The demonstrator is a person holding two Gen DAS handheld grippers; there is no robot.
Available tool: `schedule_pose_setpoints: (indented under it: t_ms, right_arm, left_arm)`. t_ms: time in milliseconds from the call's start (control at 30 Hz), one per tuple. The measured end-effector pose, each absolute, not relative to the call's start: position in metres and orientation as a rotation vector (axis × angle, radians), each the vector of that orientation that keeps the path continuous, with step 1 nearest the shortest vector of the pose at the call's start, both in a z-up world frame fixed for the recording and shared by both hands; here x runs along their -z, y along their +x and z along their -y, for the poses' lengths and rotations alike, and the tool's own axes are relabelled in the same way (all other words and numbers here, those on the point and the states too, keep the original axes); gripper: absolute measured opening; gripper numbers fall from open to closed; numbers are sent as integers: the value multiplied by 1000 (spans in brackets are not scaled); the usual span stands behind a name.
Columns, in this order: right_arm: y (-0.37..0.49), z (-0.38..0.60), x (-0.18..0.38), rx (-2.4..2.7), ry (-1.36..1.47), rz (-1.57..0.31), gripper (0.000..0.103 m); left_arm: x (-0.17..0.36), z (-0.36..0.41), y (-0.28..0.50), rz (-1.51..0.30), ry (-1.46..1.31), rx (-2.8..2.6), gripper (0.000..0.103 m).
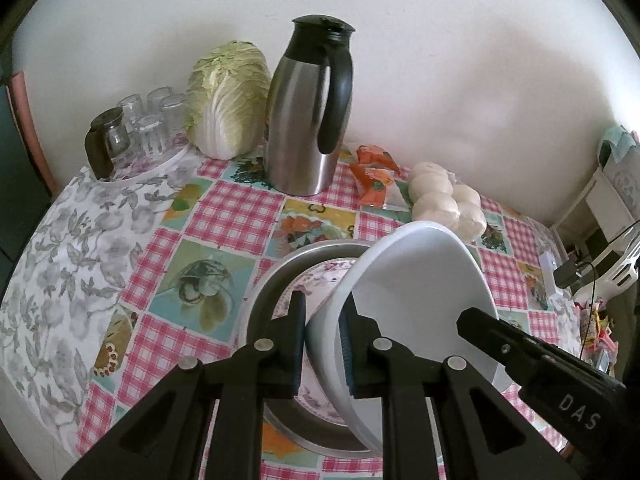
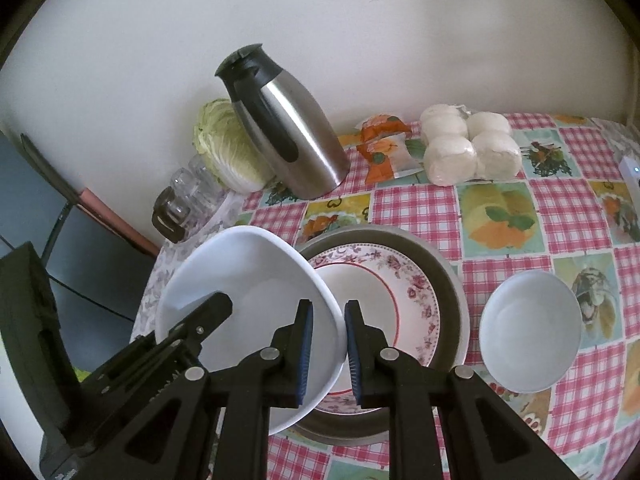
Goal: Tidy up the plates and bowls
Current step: 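Lower the square bowl into the basin onto the red-rimmed bowl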
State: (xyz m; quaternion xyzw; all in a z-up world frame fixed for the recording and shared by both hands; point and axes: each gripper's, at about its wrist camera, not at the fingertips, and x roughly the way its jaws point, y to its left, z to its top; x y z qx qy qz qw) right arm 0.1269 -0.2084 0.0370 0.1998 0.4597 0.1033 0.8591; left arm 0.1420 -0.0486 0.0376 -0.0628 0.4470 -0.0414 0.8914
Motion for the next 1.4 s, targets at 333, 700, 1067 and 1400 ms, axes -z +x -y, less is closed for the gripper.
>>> schedule_pose_setpoints:
  t_ms: [333, 700, 1067, 1400]
  right_arm:
    - [121, 227, -44, -211, 432, -946, 18]
    - [123, 238, -38, -207, 448, -960, 18]
    - [130, 240, -26, -195, 452, -986, 18]
    - [136, 236, -16, -213, 458, -995, 18]
  left_arm:
    - [-40, 67, 141, -924, -119, 93, 17]
    - [-36, 78, 144, -939, -93, 93, 17]
    - [-24, 82, 151, -978, -83, 92, 17]
    - [-15, 76, 156, -997, -94, 67, 17]
